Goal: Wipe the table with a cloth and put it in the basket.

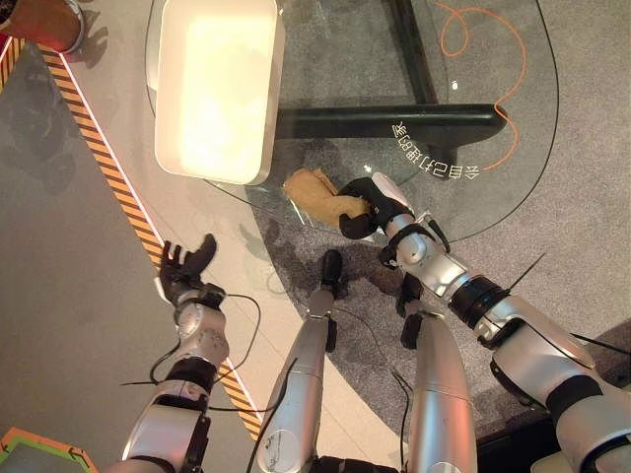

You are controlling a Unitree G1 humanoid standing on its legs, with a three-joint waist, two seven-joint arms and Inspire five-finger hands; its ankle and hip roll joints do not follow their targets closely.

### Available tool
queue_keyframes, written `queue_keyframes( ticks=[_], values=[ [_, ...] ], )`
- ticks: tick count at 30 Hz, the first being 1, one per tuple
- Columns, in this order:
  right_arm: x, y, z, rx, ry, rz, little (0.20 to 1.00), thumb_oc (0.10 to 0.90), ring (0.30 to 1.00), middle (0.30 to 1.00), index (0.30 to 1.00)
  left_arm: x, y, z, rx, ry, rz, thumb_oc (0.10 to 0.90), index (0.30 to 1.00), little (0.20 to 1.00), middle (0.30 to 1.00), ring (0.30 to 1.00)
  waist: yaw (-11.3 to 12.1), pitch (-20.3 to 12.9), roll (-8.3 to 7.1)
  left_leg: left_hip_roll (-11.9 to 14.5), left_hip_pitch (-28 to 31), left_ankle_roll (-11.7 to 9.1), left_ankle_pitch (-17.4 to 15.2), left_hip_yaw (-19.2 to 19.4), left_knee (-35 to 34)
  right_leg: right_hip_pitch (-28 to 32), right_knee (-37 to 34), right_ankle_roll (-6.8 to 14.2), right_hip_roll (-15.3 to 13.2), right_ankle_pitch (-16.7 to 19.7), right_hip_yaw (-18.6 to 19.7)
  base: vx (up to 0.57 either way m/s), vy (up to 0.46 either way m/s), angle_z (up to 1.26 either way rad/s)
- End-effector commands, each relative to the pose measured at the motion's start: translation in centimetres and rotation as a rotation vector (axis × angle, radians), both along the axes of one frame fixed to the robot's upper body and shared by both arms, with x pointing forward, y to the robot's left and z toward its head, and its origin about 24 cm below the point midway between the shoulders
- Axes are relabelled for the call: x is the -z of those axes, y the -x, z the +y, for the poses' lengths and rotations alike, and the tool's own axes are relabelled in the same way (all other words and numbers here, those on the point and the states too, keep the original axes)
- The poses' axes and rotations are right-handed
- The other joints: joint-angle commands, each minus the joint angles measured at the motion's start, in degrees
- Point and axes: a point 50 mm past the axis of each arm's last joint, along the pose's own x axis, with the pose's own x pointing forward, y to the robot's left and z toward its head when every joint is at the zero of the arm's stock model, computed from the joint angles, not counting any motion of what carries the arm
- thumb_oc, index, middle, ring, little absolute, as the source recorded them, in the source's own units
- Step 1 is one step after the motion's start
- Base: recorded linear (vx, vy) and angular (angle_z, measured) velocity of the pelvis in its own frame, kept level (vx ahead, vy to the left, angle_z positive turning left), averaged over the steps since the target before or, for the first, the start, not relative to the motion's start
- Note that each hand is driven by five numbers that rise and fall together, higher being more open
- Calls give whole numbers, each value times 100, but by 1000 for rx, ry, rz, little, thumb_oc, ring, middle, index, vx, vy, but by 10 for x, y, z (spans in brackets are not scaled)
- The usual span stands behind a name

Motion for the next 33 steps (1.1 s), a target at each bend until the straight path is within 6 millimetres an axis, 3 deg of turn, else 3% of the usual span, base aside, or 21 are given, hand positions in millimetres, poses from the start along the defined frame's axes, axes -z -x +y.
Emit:
queue_keyframes(
  ticks=[1, 5, 11, 13, 18, 24, 33],
  values=[
    [-59, 5, 32, -84, -277, -246, 200, 100, 300, 300, 300, -31, 13, 47, -274, -67, -98, 800, 900, 900, 900, 900, -34, -99, -38, -363, 111, 280, -489, 332, 350, 306, -585, 81, 207, 53, -220, 0, 0, 0],
    [-64, 10, 26, -66, -346, -289, 200, 100, 300, 300, 300, -59, 12, 51, -319, -167, -186, 800, 900, 900, 900, 900, -71, -99, -110, -340, 163, 267, -500, 320, 350, 401, -625, 93, 217, 52, -195, 0, 0, 0],
    [-68, 23, 12, -48, -458, -365, 200, 100, 300, 300, 300, -121, 8, 36, -318, -356, -422, 800, 900, 900, 900, 900, -109, -99, -210, -361, 229, 290, -545, 236, 313, 527, -699, 139, 227, 49, -164, -7, -35, 0],
    [-66, 29, 10, -53, -483, -383, 200, 100, 300, 300, 300, -133, 9, 26, -284, -404, -491, 800, 900, 900, 900, 900, -119, -99, -237, -374, 268, 305, -561, 219, 284, 577, -733, 151, 242, 49, -156, -3, -31, 0],
    [-75, 47, 8, -110, -561, -475, 200, 100, 300, 300, 300, -176, 8, -25, -31, -506, -757, 800, 900, 900, 900, 900, -175, -99, -358, -389, 291, 348, -602, 220, 272, 649, -775, 188, 286, 56, -160, -10, -46, -1],
    [-91, 63, 11, -182, -598, -565, 200, 100, 300, 300, 300, -198, 7, -70, 256, -619, -877, 800, 900, 900, 900, 900, -295, -99, -440, -390, 273, 392, -615, 235, 301, 646, -764, 234, 365, 95, -106, -15, -23, 0],
    [-116, 78, 11, -270, -642, -676, 200, 100, 300, 300, 300, -218, -3, -108, 498, -590, -1001, 800, 900, 900, 900, 900, -550, -99, -501, -351, 318, 401, -630, 368, 334, 710, -804, 292, 404, 144, -3, -7, 25, -1]
  ],
)
